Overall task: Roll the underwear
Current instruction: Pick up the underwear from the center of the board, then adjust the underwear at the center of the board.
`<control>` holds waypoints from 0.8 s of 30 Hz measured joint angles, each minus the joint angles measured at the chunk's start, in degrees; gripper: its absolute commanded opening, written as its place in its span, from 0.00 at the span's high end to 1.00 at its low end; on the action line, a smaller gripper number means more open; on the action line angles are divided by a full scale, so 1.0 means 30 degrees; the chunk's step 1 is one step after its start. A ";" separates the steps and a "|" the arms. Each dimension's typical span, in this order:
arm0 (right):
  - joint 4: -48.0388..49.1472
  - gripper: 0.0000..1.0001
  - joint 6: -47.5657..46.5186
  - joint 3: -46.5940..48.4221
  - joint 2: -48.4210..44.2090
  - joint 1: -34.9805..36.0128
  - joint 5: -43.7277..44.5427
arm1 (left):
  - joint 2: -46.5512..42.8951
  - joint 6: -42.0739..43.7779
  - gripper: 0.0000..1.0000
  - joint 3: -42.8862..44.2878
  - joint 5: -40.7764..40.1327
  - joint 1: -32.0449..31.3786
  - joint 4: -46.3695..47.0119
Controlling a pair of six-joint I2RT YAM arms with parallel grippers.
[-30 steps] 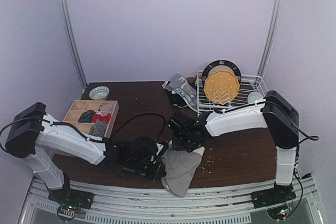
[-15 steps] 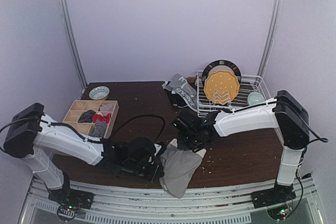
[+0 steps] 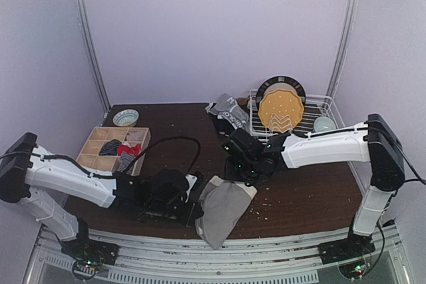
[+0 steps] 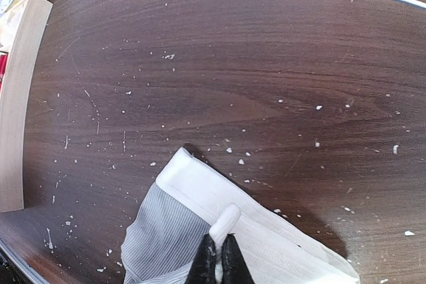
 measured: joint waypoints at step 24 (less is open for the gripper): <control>0.0852 1.00 0.0051 0.0925 0.1304 0.0204 -0.0903 | 0.0066 0.0138 0.44 -0.0095 -0.1792 0.0000 -0.1574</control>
